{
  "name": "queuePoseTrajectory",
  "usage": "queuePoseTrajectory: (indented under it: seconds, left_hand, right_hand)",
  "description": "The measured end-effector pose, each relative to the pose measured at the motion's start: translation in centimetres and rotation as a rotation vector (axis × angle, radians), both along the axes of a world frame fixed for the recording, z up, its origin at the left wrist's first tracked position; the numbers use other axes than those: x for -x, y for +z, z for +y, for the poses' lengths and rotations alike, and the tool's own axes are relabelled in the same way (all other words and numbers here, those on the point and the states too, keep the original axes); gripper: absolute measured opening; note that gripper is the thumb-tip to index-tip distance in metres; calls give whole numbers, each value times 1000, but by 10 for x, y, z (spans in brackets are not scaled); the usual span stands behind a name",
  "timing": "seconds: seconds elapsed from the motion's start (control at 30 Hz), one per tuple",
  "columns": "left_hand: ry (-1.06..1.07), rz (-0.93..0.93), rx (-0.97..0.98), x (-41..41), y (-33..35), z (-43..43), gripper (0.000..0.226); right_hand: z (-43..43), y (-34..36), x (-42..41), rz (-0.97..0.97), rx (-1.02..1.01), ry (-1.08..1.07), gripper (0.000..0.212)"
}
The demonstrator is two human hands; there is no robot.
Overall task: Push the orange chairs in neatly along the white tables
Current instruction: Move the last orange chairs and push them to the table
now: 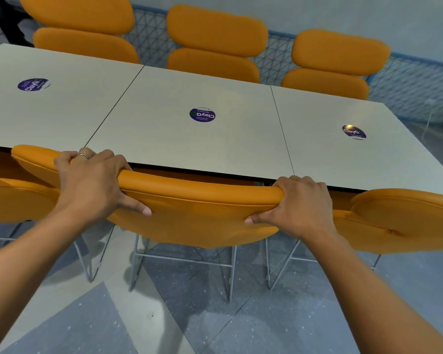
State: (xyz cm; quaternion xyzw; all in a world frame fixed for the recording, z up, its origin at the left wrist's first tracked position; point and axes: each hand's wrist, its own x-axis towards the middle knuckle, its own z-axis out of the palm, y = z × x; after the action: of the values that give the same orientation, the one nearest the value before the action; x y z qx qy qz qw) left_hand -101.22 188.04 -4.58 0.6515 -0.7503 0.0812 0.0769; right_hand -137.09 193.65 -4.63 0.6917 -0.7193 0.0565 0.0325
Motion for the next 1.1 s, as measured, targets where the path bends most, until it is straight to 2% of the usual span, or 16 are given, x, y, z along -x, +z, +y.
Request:
queuePoseTrajectory:
  seconds: [0.13,0.47,1.1]
  left_hand:
    - [2,35,4,7,3,-3,94]
    - [30,58,25,42,-1,-13,104]
    - [55,0,-2,34,-5,-9,105]
  right_hand:
    - [-10,3,6,-20,3,-12,100]
    - [-36,9,34,-109,-32,-33,92]
    - [-22,1,29,-59,-35,-29,96]
